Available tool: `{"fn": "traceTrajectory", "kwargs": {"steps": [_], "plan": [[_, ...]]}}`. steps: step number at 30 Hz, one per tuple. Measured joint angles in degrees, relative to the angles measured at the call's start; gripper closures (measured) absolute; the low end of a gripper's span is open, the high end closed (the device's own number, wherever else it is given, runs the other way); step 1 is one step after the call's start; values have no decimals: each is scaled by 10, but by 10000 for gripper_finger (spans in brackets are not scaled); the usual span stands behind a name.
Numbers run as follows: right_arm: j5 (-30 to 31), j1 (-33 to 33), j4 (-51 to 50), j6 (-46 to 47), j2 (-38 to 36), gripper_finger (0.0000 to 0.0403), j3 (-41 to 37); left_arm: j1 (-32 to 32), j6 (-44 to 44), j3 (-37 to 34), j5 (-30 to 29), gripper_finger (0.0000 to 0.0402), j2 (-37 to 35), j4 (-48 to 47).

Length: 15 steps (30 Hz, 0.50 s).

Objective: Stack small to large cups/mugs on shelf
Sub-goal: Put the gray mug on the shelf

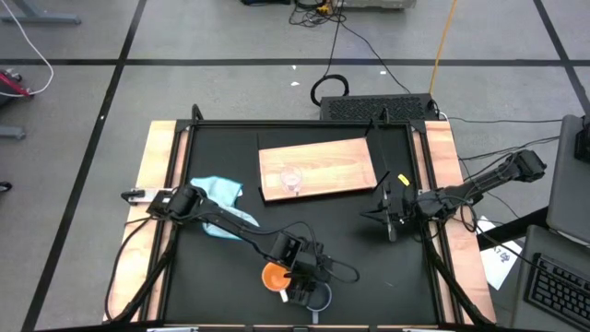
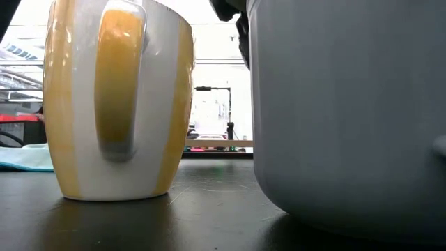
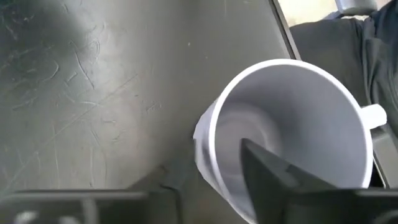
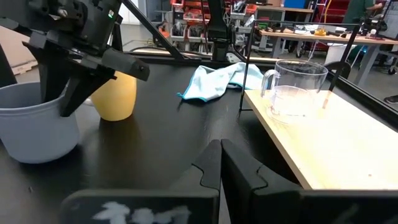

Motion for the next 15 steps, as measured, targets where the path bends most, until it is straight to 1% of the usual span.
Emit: {"fn": "traceTrajectory", "kwargs": {"steps": [4, 5, 15], "plan": [[0, 0, 0, 2, 0, 403, 0, 0, 13, 0, 14, 377, 0, 0], [0, 0, 0, 2, 0, 403, 0, 0, 12, 0, 15, 387, 0, -3], [0, 0, 0, 2, 0, 403, 0, 0, 28, 0, -1, 395, 0, 18]]}}
